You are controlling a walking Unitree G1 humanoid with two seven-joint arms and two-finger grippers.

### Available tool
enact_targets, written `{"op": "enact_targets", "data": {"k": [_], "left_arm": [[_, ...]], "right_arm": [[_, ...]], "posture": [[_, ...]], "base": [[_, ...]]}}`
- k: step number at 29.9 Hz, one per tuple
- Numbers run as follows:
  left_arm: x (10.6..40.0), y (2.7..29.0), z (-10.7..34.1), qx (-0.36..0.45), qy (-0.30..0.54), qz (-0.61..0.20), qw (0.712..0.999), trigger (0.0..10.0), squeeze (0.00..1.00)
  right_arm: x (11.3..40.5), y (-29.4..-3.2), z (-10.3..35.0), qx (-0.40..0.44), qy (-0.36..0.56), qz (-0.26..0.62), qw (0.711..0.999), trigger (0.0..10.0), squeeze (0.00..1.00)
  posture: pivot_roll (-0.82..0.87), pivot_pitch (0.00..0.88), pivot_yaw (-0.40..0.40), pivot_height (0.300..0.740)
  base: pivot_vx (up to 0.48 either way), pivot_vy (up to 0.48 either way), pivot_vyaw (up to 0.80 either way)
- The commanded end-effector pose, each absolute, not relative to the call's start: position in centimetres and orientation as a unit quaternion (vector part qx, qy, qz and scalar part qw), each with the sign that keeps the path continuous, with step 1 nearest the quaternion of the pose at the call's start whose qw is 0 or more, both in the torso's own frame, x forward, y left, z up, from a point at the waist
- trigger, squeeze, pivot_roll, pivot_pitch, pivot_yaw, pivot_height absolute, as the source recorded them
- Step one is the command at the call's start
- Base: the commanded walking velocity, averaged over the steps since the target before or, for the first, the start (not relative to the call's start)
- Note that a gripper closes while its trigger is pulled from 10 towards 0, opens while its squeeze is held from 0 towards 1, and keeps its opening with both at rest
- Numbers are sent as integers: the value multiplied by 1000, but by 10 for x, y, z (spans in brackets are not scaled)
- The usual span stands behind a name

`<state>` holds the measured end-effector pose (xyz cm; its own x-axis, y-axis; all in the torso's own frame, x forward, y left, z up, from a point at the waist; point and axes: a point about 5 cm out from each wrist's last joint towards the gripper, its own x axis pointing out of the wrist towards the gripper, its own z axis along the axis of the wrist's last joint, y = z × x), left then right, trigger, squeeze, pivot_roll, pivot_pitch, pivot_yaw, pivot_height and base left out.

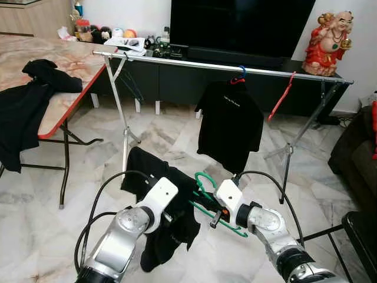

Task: Hang hanger

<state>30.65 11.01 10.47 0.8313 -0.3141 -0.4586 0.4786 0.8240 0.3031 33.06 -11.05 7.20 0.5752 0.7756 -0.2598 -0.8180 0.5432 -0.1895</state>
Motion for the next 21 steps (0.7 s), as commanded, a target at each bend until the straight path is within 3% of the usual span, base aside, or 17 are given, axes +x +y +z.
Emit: {"op": "enact_targets", "data": {"k": [1, 4, 12, 21], "left_arm": [[310, 113, 104, 207, 208, -184, 938, 10000, 0], [312, 111, 105, 196, 211, -165, 943, 10000, 0], [296, 92, 111, 241, 224, -277, 903, 10000, 0], [301, 91, 115, 206, 221, -235, 924, 10000, 0]], "right_arm": [[339, -110, 87, -145, 41, 450, 880, 0, 0], [339, -110, 87, -146, 41, 450, 880, 0, 0], [339, -112, 86, -153, 49, 446, 880, 0, 0], [345, -106, 95, -139, 34, 443, 885, 0, 0]], "posture": [[177, 25, -128, 740], [172, 23, -128, 740], [186, 31, -131, 740], [186, 35, -130, 740]], "base": [[0, 0, 0], [0, 0, 0], [0, 0, 0], [0, 0, 0]]}}
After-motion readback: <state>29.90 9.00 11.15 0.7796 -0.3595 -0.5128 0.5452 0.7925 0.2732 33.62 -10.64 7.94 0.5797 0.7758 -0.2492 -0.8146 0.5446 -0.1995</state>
